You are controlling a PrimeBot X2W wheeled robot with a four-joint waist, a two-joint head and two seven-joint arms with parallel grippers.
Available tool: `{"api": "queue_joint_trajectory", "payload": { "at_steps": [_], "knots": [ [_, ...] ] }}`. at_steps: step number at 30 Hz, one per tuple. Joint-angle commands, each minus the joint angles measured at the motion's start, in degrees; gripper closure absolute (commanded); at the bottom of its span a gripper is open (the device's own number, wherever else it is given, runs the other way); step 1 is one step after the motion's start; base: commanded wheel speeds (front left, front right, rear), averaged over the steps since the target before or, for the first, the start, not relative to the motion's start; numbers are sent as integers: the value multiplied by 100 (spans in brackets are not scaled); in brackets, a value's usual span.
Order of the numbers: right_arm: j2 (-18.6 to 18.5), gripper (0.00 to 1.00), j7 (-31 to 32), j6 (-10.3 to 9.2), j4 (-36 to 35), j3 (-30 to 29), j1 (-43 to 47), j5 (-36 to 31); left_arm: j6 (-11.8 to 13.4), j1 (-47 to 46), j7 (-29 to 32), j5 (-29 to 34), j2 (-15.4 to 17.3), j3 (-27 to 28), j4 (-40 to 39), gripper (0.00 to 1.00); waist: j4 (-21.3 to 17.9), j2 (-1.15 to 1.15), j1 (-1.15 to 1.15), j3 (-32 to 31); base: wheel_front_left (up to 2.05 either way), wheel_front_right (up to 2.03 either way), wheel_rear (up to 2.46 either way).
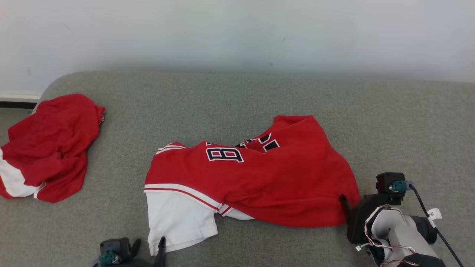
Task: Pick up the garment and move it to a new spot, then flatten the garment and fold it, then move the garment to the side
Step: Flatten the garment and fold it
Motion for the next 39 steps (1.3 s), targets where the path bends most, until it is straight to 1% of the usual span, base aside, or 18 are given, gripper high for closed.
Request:
{"api": "queue_joint_trajectory", "payload": {
  "at_steps": [1, 4, 5, 6, 7, 8, 9, 10, 11, 13, 16, 19, 22, 27, 28, 33, 35, 39],
  "knots": [
    [12, 0, 65, -13, 161, -4, -83, 14, 22, -20, 17, -57, 5, -21, 152, 0, 96, 0, -1, 104, 0, 0, 0],
    [29, 0, 357, -13, 692, -28, -192, -196, -27, -135, 71, -190, -2, -152, 380, 0, 150, 0, -1, 169, 0, 0, 0],
    [37, 0, 398, -13, 788, -28, -216, -244, -40, -163, 97, -209, -8, -190, 432, 21, 157, 0, -1, 180, 0, 0, 0],
    [46, 0, 437, -13, 877, -16, -231, -287, -63, -192, 127, -240, -11, -234, 491, 51, 166, 0, -1, 191, 0, 0, 0],
    [59, 0, 485, -13, 962, 6, -248, -310, -77, -215, 140, -275, -13, -276, 541, 74, 173, 0, -1, 201, 0, 0, 0],
    [71, 0, 546, -12, 1052, 38, -264, -356, -91, -248, 199, -321, -20, -333, 605, 100, 177, 0, -1, 215, 0, 0, 0],
    [82, 52, 612, -12, 1135, 67, -277, -386, -107, -272, 262, -403, -30, -400, 670, 100, 175, 0, -1, 225, 0, 0, 0],
    [96, 95, 657, -11, 1194, 103, -292, -392, -119, -289, 292, -476, -47, -460, 704, 100, 168, 0, -1, 236, 0, 0, 0],
    [109, 100, 713, -7, 1251, 142, -314, -395, -134, -320, 329, -541, -53, -526, 745, 100, 157, 0, -1, 248, 0, 0, 0],
    [123, 100, 674, -6, 1291, 158, -349, -349, -152, -377, 314, -670, -48, -616, 759, 100, 129, 0, -1, 259, 0, 0, 0],
    [84, 100, 355, -6, 1152, 86, -459, -279, -146, -508, 81, -916, -61, -629, 638, 100, 72, 0, -1, 235, 0, 0, 0],
    [69, 100, 21, -14, 960, 10, -560, -174, -185, -631, -242, -1323, -35, -470, 339, 100, 5, 0, -1, 162, 0, 0, 0],
    [71, 100, -225, -14, 657, 12, -731, 71, -245, -797, -353, -1713, -5, -352, -112, 100, -57, 0, -1, 75, 0, 0, 0],
    [-109, 100, -296, -14, -127, 158, -985, 640, -297, -1306, 173, -2462, 82, -202, -1104, 100, -193, 0, -1, 40, 0, 0, 0],
    [-109, 100, -296, -14, -127, 158, -985, 640, -297, -1306, 173, -2462, 82, -202, -1104, 100, -193, 0, -1, 40, 0, 0, 0],
    [-376, 100, 174, -13, -1188, 332, -1329, 1384, -287, -2093, 1005, -3176, 280, 53, -1894, 100, -417, 0, -1, 246, 0, 0, 0],
    [-469, 100, 513, -13, -1574, 377, -1508, 1688, -166, -2485, 1247, -3370, 354, 195, -2090, 100, -530, 0, -1, 451, 0, 0, 0],
    [-582, 100, 1164, -13, -2126, 367, -2190, 2149, 196, -3472, 1486, -3478, 519, 467, -2281, 100, -808, 0, -1, 1067, 0, 0, 0]
  ]
}}
